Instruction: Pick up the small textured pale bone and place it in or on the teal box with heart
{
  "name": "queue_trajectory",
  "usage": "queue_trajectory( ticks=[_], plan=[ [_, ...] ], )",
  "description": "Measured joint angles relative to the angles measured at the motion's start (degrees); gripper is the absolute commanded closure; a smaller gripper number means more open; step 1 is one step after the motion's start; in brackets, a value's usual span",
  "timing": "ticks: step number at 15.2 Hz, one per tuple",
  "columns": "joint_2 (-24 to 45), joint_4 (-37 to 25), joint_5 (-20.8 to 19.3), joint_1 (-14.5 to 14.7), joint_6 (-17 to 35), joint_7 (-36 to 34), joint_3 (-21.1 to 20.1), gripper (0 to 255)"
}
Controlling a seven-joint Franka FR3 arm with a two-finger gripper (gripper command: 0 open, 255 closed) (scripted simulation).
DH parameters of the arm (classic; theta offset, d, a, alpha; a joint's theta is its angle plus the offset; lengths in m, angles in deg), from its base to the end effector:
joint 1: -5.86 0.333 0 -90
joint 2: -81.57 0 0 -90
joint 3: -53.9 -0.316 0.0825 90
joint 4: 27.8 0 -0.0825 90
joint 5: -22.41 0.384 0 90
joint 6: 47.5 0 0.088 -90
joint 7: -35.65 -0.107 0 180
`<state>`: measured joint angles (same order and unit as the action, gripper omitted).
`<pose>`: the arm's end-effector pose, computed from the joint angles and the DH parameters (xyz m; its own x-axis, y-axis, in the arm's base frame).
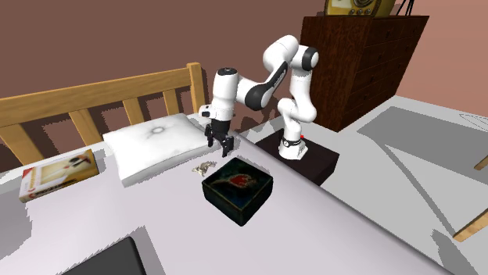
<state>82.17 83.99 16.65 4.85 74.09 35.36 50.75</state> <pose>0.5761 0.0169 0.4868 0.9838 0.0842 0.1579 0.0704 -0.9933 0.0914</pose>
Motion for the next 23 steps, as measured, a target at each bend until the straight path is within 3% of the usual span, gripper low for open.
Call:
queue_trajectory(
  ticks=[7, 8, 17, 18, 20, 23],
  plan=[
    [0.4, 0.6, -0.1, 0.0, 1.0, -0.2, 0.0, 0],
    [0.4, 0.6, -0.1, 0.0, 1.0, -0.2, 0.0, 255],
    [0.4, 0.6, -0.1, 0.0, 1.0, -0.2, 0.0, 255],
    [0.4, 0.6, -0.1, 0.0, 1.0, -0.2, 0.0, 0],
    [1.8, -1.1, -0.4, 0.0, 0.1, 0.5, 0.0, 0],
    [10.3, -12.4, -2.0, 0.3, -5.9, 3.6, -0.2, 0]
  ],
)
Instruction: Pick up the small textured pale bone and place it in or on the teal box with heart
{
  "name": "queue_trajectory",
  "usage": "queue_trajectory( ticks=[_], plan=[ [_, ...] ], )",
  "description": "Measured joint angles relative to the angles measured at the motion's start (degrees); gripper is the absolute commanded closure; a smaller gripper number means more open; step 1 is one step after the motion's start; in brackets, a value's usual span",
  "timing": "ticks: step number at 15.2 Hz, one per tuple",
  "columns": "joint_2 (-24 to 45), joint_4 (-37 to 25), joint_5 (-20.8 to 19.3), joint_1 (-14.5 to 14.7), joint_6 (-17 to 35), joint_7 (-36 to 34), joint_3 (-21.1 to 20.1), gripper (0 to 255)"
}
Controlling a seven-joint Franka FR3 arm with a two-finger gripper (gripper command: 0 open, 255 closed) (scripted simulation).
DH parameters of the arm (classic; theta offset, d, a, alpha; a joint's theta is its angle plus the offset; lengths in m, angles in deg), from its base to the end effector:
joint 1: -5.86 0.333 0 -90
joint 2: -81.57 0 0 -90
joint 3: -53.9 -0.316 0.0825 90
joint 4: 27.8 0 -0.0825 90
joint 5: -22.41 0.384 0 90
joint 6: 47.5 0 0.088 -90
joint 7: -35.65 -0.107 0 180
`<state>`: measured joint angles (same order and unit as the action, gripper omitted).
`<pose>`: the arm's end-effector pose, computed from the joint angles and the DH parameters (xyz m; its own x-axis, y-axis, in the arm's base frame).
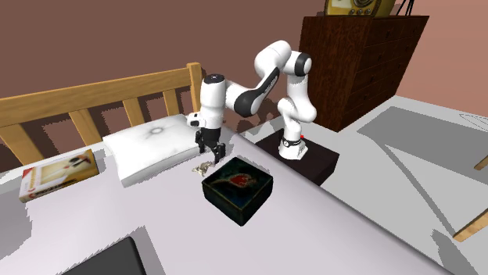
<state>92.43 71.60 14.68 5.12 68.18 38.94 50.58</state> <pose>0.6270 0.0182 0.4746 0.9839 0.1576 0.0849 0.1468 -0.9818 0.1205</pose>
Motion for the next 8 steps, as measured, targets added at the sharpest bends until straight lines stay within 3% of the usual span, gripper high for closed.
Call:
queue_trajectory(
  ticks=[3, 8],
  plan=[
    [6.8, -8.9, -1.3, 0.4, -4.7, 2.5, -0.1, 0],
    [8.2, -8.0, -1.7, 0.5, -2.3, 2.7, -0.3, 0]
  ],
)
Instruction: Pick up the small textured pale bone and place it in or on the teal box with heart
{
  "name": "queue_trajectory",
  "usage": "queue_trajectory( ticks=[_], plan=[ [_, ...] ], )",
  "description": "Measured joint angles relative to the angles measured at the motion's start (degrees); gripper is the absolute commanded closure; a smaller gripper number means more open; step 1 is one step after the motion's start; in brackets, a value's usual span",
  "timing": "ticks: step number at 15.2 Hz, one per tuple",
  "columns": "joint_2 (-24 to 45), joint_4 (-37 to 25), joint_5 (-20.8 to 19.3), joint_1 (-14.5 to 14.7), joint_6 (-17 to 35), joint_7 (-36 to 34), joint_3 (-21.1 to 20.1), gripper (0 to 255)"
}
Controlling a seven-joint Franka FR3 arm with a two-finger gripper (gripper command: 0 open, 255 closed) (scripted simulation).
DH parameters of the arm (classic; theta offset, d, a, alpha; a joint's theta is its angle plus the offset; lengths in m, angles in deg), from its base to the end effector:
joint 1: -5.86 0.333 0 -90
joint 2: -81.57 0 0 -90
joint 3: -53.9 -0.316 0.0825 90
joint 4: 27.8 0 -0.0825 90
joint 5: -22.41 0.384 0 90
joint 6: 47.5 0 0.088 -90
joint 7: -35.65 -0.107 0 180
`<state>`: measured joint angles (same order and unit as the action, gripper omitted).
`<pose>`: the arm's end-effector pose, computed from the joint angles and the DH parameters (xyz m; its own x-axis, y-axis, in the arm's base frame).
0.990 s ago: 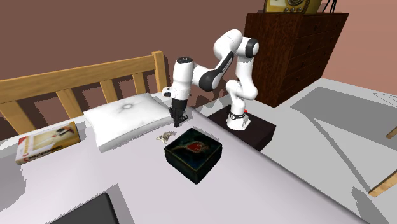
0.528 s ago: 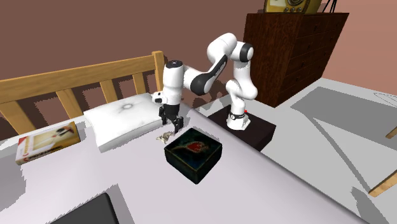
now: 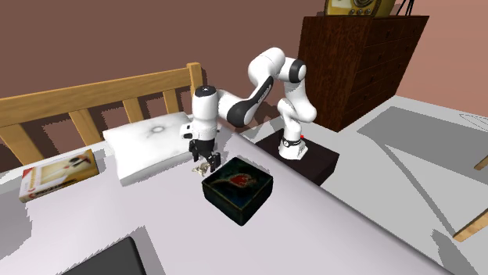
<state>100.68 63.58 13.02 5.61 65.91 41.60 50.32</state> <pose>0.6633 0.0237 0.4460 0.9750 0.2197 0.0339 0.2132 -0.9674 0.1369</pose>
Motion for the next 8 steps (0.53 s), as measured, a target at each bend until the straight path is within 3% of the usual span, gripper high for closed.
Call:
queue_trajectory(
  ticks=[8],
  plan=[
    [0.9, 0.9, -0.2, -0.2, 1.6, -0.1, 0.0, 0]
  ],
)
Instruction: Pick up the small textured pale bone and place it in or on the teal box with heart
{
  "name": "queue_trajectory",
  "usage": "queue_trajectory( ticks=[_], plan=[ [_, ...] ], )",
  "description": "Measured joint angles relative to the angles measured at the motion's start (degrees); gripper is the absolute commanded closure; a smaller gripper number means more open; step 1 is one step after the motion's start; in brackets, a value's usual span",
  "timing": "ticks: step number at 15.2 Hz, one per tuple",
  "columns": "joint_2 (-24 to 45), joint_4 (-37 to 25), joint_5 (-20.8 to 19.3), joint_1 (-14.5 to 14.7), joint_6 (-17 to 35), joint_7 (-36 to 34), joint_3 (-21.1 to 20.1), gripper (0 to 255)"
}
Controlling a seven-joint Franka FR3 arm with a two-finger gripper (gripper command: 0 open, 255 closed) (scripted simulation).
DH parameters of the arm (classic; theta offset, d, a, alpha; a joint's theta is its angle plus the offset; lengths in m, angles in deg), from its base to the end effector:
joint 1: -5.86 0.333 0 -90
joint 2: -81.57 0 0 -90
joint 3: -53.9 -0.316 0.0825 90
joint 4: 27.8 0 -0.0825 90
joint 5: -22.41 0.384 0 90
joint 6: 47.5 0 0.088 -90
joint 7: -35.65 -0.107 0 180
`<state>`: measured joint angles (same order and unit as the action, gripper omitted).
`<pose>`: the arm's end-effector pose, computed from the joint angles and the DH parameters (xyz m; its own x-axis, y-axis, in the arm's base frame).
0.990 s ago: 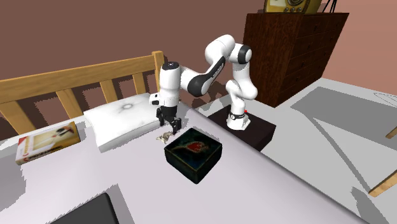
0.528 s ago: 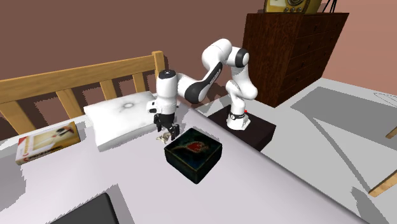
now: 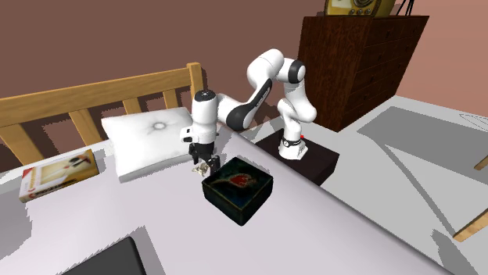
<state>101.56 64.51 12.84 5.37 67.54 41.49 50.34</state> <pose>0.6652 0.0212 0.4307 0.9753 0.2186 0.0307 0.2125 -0.9675 0.1367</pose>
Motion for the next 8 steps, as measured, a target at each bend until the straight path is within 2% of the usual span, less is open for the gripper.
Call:
queue_trajectory(
  ticks=[1, 8],
  plan=[
    [0.0, 0.0, 0.0, 0.0, 0.0, 0.0, 0.0, 255],
    [0.6, -0.7, 0.0, -0.2, -0.4, 0.1, 0.2, 255]
  ],
)
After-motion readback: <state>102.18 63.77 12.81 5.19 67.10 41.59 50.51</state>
